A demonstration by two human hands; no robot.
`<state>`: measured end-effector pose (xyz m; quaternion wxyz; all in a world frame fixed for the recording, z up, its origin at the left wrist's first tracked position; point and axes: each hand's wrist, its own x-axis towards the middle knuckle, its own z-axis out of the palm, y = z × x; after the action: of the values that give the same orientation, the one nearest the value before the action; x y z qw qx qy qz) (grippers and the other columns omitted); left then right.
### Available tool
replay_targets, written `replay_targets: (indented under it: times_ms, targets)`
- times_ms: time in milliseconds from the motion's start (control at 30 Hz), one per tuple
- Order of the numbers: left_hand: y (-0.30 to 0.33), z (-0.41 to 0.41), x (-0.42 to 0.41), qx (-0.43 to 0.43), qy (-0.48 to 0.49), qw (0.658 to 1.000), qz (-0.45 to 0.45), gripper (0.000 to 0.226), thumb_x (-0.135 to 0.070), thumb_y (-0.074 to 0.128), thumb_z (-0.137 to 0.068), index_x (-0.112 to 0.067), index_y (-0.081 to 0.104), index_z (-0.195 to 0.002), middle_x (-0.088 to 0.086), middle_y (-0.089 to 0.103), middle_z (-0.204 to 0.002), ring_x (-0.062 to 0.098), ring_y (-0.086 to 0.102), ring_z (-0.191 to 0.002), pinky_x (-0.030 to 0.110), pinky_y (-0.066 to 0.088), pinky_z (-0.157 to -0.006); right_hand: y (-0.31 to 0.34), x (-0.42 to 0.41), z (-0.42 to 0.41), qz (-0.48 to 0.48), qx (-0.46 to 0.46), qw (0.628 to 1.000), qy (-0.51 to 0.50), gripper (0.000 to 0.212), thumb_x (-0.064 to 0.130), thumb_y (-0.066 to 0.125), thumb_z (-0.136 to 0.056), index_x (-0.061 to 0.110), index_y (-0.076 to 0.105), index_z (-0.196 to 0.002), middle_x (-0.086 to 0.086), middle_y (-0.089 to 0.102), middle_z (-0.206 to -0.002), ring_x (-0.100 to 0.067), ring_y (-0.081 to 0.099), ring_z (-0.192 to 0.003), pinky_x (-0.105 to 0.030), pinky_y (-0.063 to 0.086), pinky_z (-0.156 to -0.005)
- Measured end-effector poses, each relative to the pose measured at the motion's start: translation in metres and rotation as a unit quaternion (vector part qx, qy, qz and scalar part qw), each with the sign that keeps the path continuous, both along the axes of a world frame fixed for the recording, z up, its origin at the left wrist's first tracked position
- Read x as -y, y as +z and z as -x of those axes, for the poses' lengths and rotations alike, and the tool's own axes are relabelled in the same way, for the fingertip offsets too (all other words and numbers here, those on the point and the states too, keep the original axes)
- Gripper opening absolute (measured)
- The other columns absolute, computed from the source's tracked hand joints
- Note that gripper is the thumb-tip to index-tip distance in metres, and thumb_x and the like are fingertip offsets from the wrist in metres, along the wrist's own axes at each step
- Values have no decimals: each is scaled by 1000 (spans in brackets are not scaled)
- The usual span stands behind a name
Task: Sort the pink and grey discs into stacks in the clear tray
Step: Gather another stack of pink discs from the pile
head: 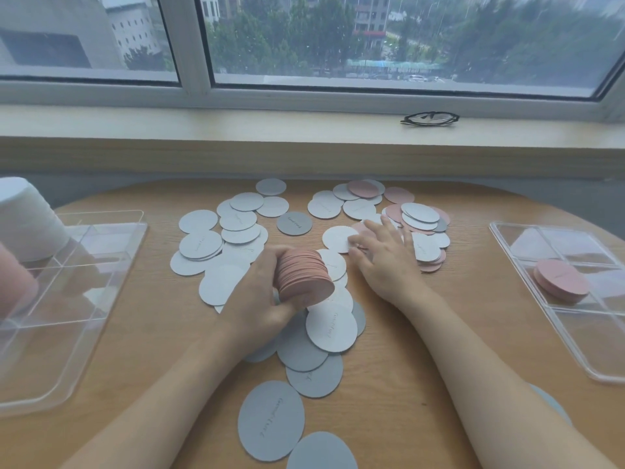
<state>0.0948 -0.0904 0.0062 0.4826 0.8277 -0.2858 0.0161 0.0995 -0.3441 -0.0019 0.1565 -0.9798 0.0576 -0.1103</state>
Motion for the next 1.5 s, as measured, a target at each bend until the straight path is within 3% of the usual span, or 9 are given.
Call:
replay_targets:
  times_ms: [167,367,767,1000,1133,1233,1333,1433,1500]
  targets:
    - [-1,-1,0,3,-1,1000,-10,68,-32,84,-78,-30,46,-134,-15,60,-124,6,57,-118,31,48,-99,-1,0,-1,-62,22,996,52,26,34,47,-101,39,63,-122,17,44,-140,-7,33,-138,-55,2,-119]
    - [0,0,0,8,4,1000,-17,68,-28,86,-79,-28,46,-134,-15,60,-124,6,57,-116,32,48,-98,4,4,3,-27,52,998,10,48,28,65,-89,27,54,-135,5,51,-141,-21,45,-130,-40,29,-102]
    - [-1,0,1,9,-5,1000,-25,66,-32,86,-79,-29,46,-132,-16,60,-120,8,57,-111,30,48,-94,17,-2,13,7,237,971,-40,11,18,61,-88,17,72,-88,-1,67,-67,-26,59,-64,-34,46,-75]
    - [-4,-3,1,9,-14,1000,-24,68,-34,86,-78,-28,48,-133,-13,59,-122,5,55,-110,16,43,-91,39,-33,41,-286,222,929,74,16,7,59,-95,17,72,-96,16,70,-86,-3,64,-80,-13,47,-74]
    - [-4,-4,1,-1,-24,999,-23,73,-33,85,-79,-32,44,-140,-14,59,-128,9,57,-112,28,50,-91,37,-47,41,-385,161,902,111,22,6,57,-97,24,70,-95,11,72,-87,-8,67,-86,-25,52,-80]
    - [-6,-6,1,-10,-21,999,-42,88,-43,79,-79,-36,31,-153,-15,53,-139,11,58,-116,36,53,-94,30,-46,39,-380,112,910,124,20,22,54,-97,20,71,-108,7,73,-98,-10,66,-93,-35,54,-85]
    - [-10,-9,0,3,-21,996,-85,97,-49,73,-84,-34,13,-160,-13,38,-156,8,44,-135,32,44,-108,28,-50,42,-340,47,924,170,37,38,50,-96,24,62,-128,11,67,-119,0,59,-110,-23,47,-95]
    - [-10,-8,0,13,-31,993,-112,101,-65,60,-87,-31,0,-161,-22,19,-156,-7,20,-139,16,22,-111,23,-58,43,-243,2,945,220,64,59,42,-93,26,40,-147,8,54,-135,-4,49,-124,-24,39,-103]
    - [-10,-9,0,34,-31,990,-131,104,-75,48,-84,-27,-2,-161,-16,18,-159,-1,17,-142,19,16,-114,16,-61,41,-179,-17,957,229,73,64,38,-92,27,23,-154,4,45,-140,-14,44,-129,-32,35,-108]
